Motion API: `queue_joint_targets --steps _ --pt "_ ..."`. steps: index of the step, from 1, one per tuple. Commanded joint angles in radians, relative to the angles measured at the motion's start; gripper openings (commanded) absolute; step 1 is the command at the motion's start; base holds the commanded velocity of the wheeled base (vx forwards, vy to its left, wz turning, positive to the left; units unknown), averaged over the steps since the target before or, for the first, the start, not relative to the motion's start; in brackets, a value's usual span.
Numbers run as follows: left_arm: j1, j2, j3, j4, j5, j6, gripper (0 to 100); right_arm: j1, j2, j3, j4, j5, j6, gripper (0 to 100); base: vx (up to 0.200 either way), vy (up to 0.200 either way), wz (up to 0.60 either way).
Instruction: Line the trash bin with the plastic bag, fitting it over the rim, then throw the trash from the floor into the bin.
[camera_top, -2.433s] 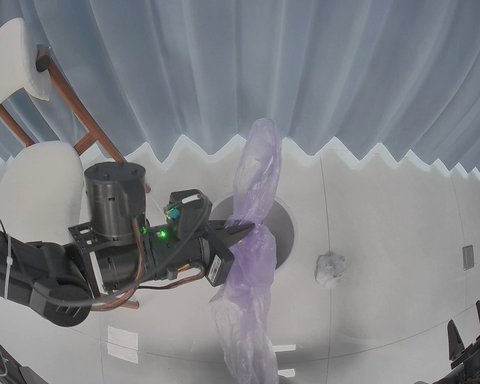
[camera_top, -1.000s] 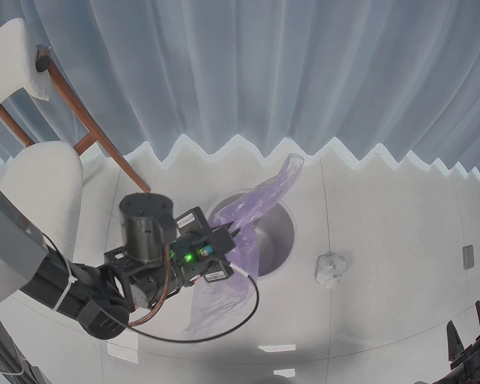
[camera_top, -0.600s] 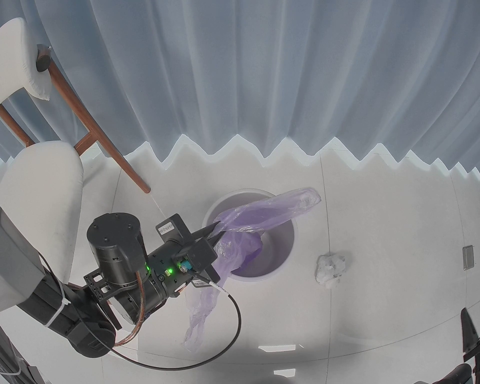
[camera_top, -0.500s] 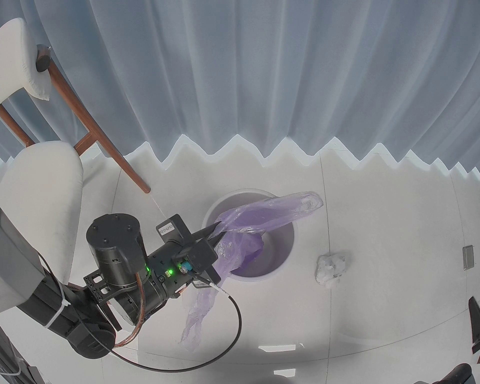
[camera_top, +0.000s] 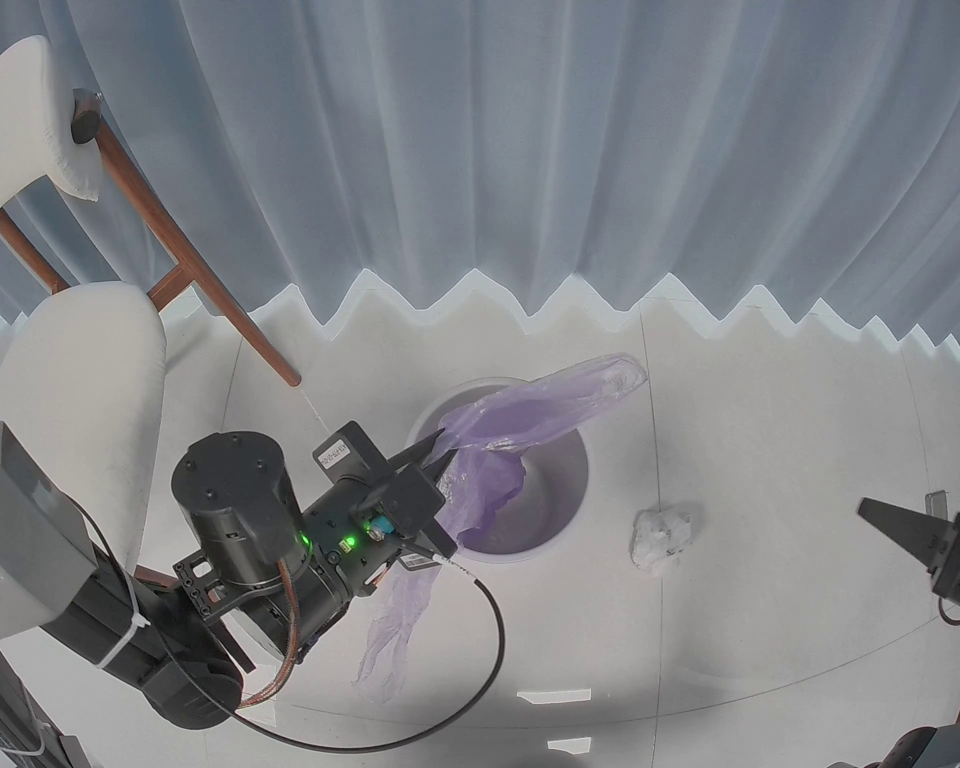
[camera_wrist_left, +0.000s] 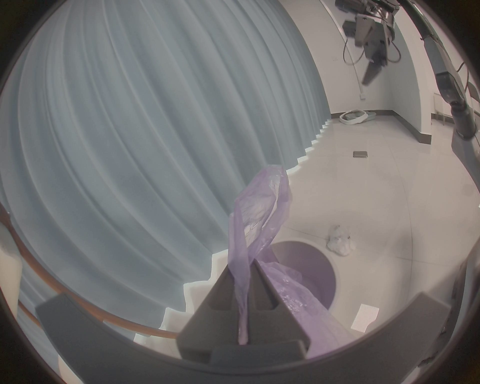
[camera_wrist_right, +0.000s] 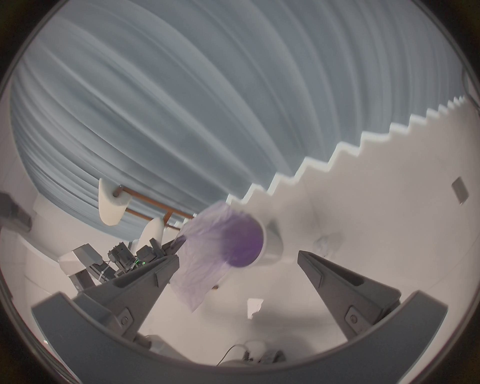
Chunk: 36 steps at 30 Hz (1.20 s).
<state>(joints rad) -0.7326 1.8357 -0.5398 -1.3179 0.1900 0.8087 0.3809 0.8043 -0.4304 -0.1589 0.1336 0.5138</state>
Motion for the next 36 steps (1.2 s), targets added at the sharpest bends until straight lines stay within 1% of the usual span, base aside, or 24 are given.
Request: queue_joint_targets --steps 1,2,3,4,5,6,18,23,24,30,36 --pt "-0.1 0.076 -0.035 -0.118 0.1 -0.039 0 0.225 0.553 -0.206 0.002 0.05 0.209 100 0.0 0.0 0.0" --pt "-0.113 0.088 -0.034 -0.141 0.108 -0.04 0 0.225 0.593 -0.228 -0.002 0.05 0.252 100 0.0 0.0 0.0" --pt "-0.116 0.092 -0.032 -0.147 0.108 -0.04 0 0.225 0.604 -0.235 -0.005 0.05 0.264 100 0.0 0.0 0.0" --pt "-0.122 0.114 -0.031 -0.173 0.111 -0.043 0 0.227 0.655 -0.275 -0.028 0.049 0.321 100 0.0 0.0 0.0" --pt "-0.123 0.117 -0.031 -0.179 0.111 -0.043 0 0.228 0.662 -0.283 -0.033 0.049 0.33 100 0.0 0.0 0.0" --pt "-0.123 0.129 -0.032 -0.195 0.111 -0.043 0 0.23 0.691 -0.315 -0.054 0.047 0.357 100 0.0 0.0 0.0" --pt "-0.116 0.128 -0.031 -0.193 0.111 -0.045 0 0.23 0.773 -0.409 -0.065 0.044 0.364 100 0.0 0.0 0.0" --pt "-0.116 0.123 -0.029 -0.192 0.111 -0.045 0 0.219 0.822 -0.441 -0.123 0.041 0.365 100 0.0 0.0 0.0" --pt "-0.116 0.122 -0.029 -0.19 0.111 -0.045 0 0.213 0.842 -0.458 -0.146 0.037 0.362 100 0.0 0.0 0.0" --pt "-0.113 0.12 -0.023 -0.19 0.111 -0.045 0 0.211 0.892 -0.482 -0.156 0.003 0.359 100 0.0 0.0 0.0" --pt "-0.114 0.12 -0.022 -0.19 0.111 -0.045 0 0.211 0.903 -0.482 -0.156 0.001 0.359 100 0.0 0.0 0.0"
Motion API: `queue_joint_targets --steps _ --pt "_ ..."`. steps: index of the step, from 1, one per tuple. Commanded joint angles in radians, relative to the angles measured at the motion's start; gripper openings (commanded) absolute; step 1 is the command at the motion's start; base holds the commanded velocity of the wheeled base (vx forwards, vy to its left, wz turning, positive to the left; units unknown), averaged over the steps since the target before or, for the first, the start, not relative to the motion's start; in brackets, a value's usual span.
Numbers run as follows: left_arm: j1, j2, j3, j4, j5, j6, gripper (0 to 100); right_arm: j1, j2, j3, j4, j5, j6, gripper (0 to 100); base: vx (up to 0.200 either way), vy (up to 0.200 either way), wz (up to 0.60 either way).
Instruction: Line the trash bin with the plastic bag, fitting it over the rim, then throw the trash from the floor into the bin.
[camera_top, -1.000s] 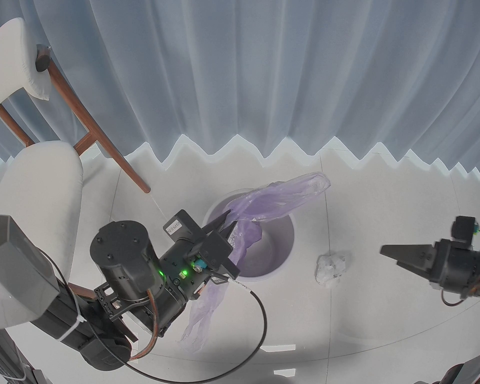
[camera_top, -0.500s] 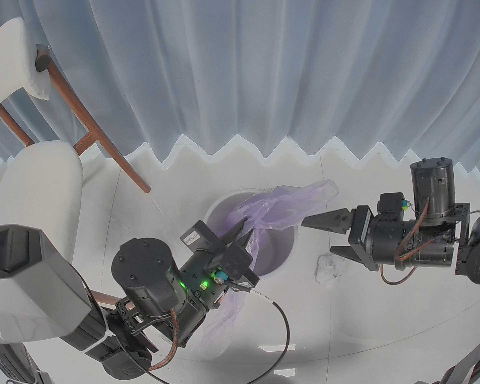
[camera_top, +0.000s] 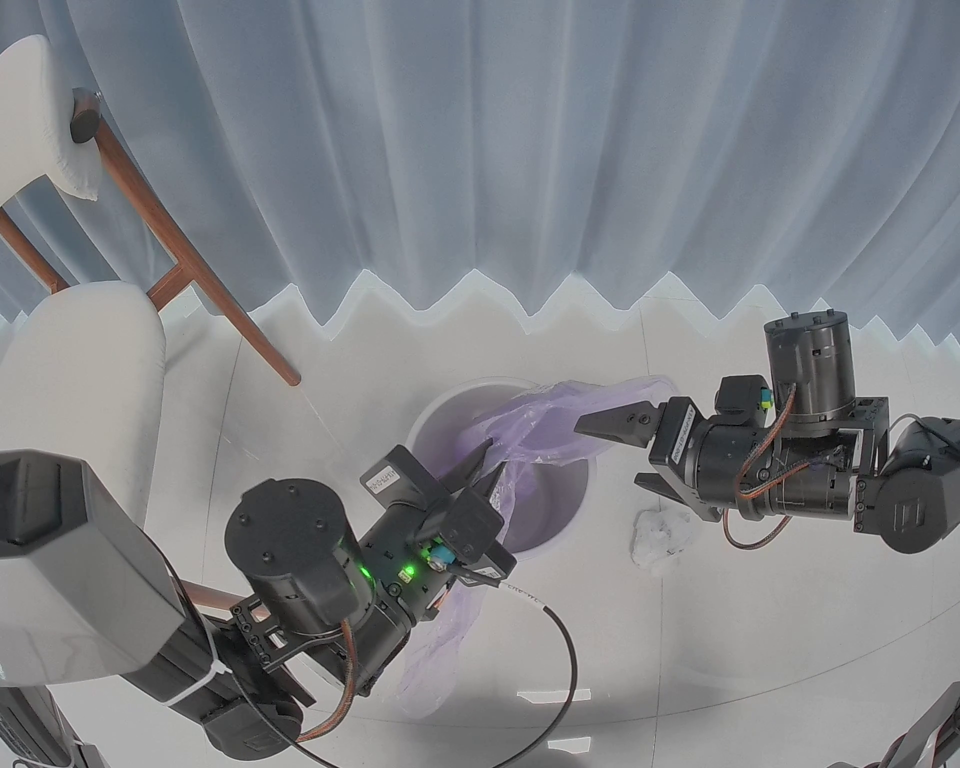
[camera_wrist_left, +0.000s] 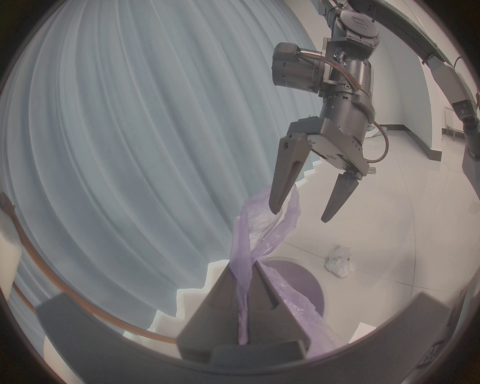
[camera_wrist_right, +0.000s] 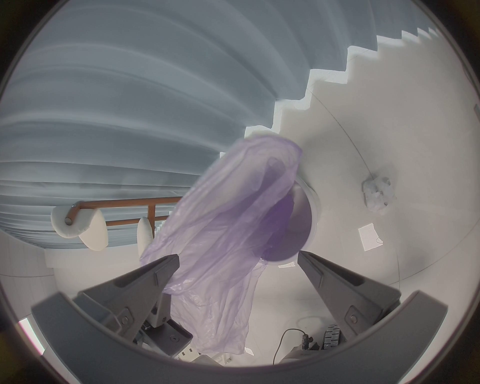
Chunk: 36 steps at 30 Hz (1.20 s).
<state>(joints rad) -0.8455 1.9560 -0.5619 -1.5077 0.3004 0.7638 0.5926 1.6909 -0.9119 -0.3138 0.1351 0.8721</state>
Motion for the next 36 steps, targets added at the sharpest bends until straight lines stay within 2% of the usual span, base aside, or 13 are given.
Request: queue_joint_targets --steps 1,9,10,17,21,23,27,28,33,36 --pt "-0.001 0.0 0.0 0.0 0.0 0.0 0 0.0 0.023 -0.002 -0.002 0.0 0.002 100 0.0 0.0 0.0" --pt "-0.013 -0.002 0.011 -0.005 0.0 -0.014 0 0.001 0.078 -0.022 -0.056 -0.025 0.002 100 0.0 0.0 0.0" --pt "-0.012 -0.002 0.016 -0.005 0.0 -0.014 0 0.001 0.087 -0.028 -0.064 -0.031 0.002 0 0.0 0.0 0.0" --pt "-0.012 -0.008 0.054 -0.006 0.0 -0.024 0 0.013 0.087 -0.053 -0.068 -0.035 0.001 0 0.0 0.0 0.0" --pt "-0.012 -0.006 0.056 -0.006 0.0 -0.064 0 0.015 0.085 -0.056 -0.073 -0.037 -0.01 0 0.0 0.0 0.0" --pt "-0.013 -0.003 0.056 -0.017 0.0 -0.09 0 0.006 0.085 -0.056 -0.116 -0.049 -0.061 0 0.0 0.0 0.0" --pt "-0.012 -0.022 0.097 -0.009 0.003 -0.086 0 0.006 0.085 -0.05 -0.188 -0.091 -0.087 0 0.0 0.0 0.0" --pt "-0.012 -0.034 0.109 -0.008 0.003 -0.086 100 0.006 0.084 -0.051 -0.195 -0.097 -0.088 0 0.0 0.0 0.0" --pt "-0.026 -0.045 0.108 -0.016 0.0 -0.127 100 -0.007 0.084 -0.056 -0.202 -0.1 -0.114 0 0.0 0.0 0.0" --pt "-0.026 -0.117 0.125 0.009 0.003 -0.136 100 -0.046 0.085 -0.059 -0.206 -0.098 -0.173 0 0.0 0.0 0.0"
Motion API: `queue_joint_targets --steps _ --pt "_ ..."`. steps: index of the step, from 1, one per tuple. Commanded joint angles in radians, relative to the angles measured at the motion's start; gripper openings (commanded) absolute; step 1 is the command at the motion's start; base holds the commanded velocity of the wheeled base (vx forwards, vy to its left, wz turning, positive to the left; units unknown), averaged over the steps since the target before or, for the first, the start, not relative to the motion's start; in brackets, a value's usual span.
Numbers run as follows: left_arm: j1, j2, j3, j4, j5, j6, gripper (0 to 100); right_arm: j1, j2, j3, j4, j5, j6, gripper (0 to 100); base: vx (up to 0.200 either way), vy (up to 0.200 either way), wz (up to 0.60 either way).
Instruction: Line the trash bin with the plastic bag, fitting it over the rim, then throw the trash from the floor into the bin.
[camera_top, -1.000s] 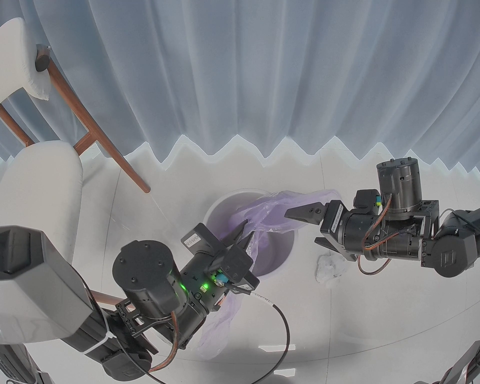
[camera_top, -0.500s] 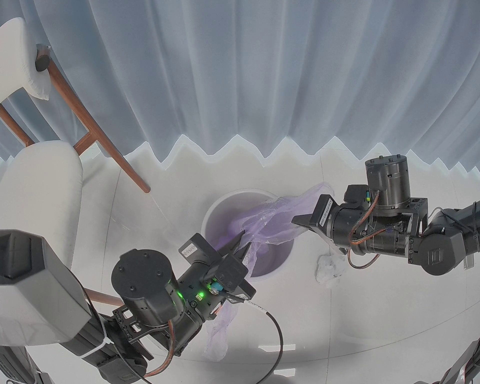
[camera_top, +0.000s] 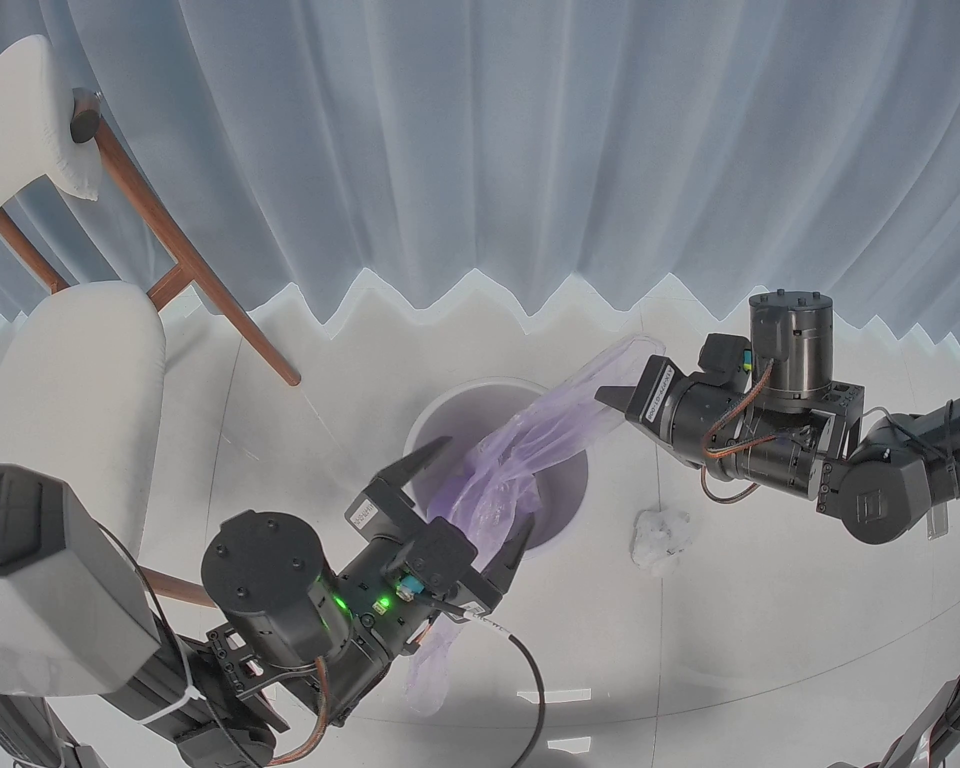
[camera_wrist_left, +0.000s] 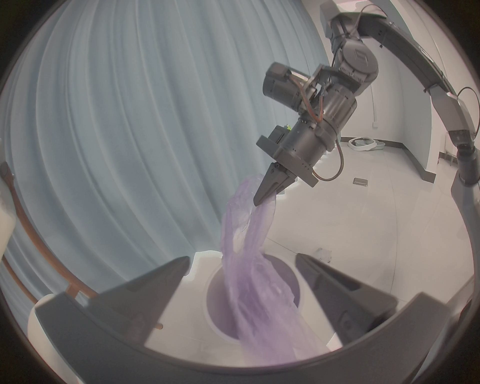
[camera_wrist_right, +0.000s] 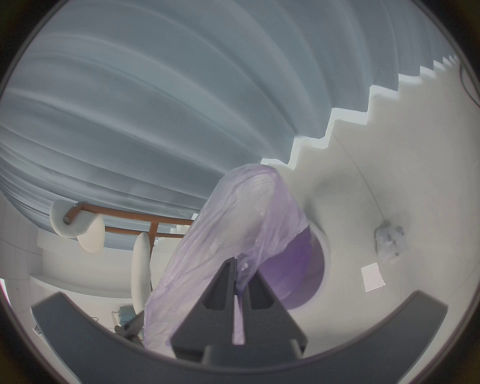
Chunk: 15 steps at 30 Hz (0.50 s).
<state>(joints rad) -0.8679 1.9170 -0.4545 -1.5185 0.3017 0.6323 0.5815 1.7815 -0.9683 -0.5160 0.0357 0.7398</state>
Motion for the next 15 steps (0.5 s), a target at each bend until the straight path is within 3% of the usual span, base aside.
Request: queue_joint_targets --steps 1,6,15 --pt "-0.005 -0.092 0.028 0.029 0.002 -0.006 100 -0.038 -0.005 -0.003 -0.007 0.001 -0.045 0 0.0 0.0 0.0" --pt "-0.005 -0.199 0.131 0.086 0.0 -0.029 100 -0.04 0.001 -0.001 -0.049 0.001 -0.046 0 0.0 0.0 0.0" --pt "-0.005 -0.254 0.275 0.161 0.0 -0.169 100 -0.04 0.001 -0.007 -0.05 0.001 -0.045 0 0.0 0.0 0.0"
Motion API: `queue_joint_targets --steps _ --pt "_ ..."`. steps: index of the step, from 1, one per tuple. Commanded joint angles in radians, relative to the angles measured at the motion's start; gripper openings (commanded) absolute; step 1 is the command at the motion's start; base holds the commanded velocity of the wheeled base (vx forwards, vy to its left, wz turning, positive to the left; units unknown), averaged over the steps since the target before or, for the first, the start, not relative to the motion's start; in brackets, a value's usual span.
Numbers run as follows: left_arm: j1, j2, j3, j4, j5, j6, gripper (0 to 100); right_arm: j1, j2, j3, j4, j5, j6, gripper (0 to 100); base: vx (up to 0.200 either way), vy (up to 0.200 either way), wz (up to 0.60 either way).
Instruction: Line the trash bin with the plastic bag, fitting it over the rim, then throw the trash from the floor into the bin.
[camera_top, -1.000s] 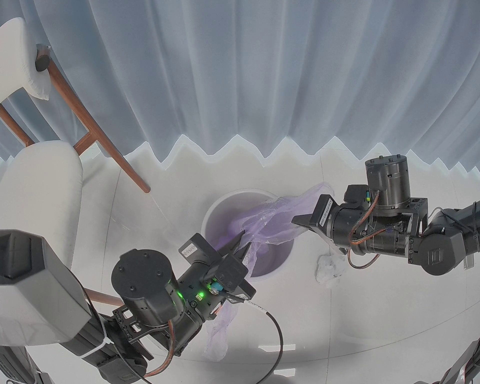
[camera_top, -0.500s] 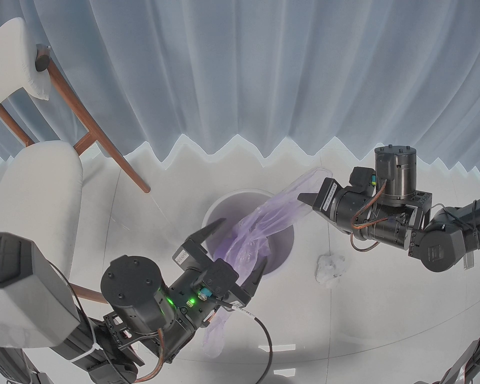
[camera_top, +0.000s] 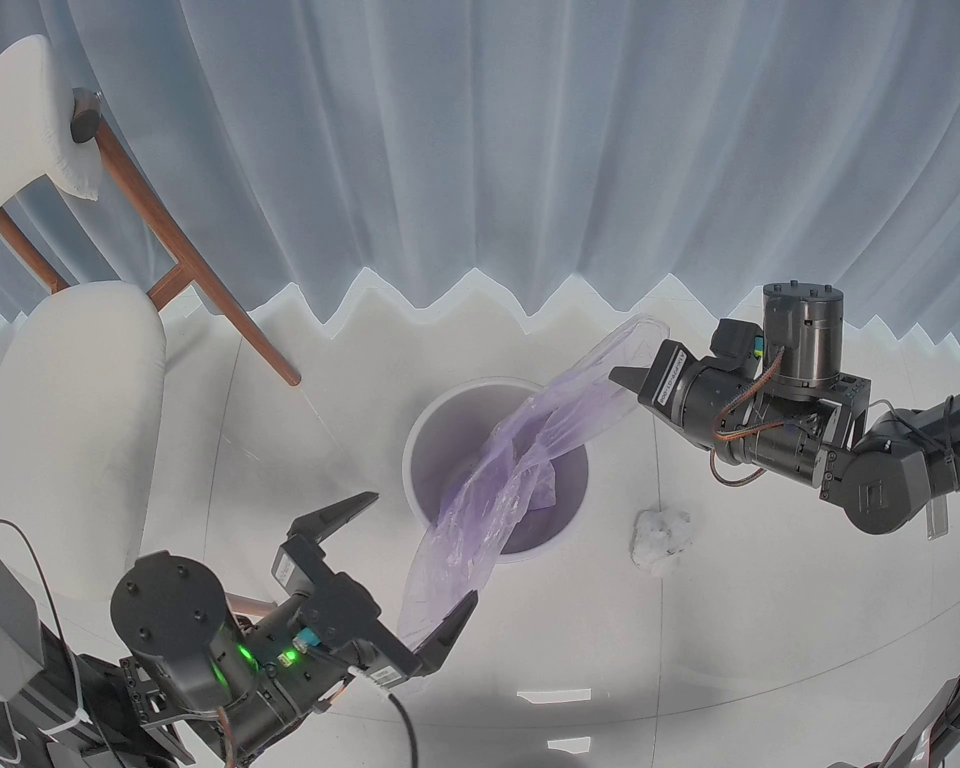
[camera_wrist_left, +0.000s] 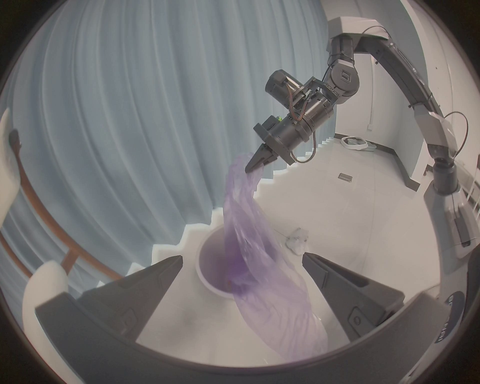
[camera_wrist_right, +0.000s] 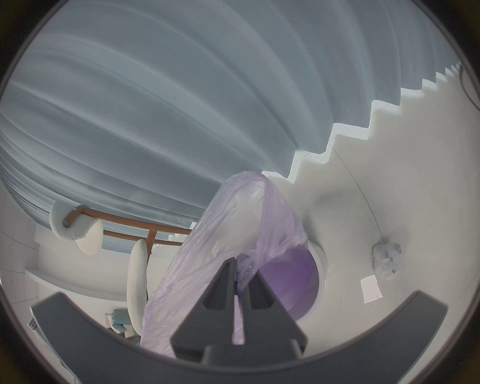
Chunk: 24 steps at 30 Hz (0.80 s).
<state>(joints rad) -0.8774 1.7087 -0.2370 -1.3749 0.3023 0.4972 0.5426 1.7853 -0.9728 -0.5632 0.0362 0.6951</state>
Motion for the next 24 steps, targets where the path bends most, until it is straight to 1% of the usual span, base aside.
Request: queue_joint_targets --steps 1,7,13,17,24 --pt "0.008 -0.044 0.059 0.02 0.0 -0.046 100 0.0 -0.004 -0.003 -0.003 0.001 0.0 0 0.0 0.0 0.0" --pt "0.072 -0.032 0.041 0.062 0.001 -0.131 100 0.007 -0.015 0.0 -0.003 0.001 0.0 0 0.0 0.0 0.0" --pt "0.086 -0.027 0.031 0.079 0.001 -0.207 100 0.007 -0.017 0.0 -0.003 0.001 0.001 0 0.0 0.0 0.0" --pt "0.104 -0.003 0.007 0.079 0.0 -0.209 100 0.01 -0.015 -0.007 -0.003 0.001 0.0 0 0.0 0.0 0.0" --pt "0.101 0.077 -0.027 0.079 0.0 -0.224 100 0.025 -0.023 -0.009 -0.003 -0.001 -0.006 0 0.0 0.0 0.0"
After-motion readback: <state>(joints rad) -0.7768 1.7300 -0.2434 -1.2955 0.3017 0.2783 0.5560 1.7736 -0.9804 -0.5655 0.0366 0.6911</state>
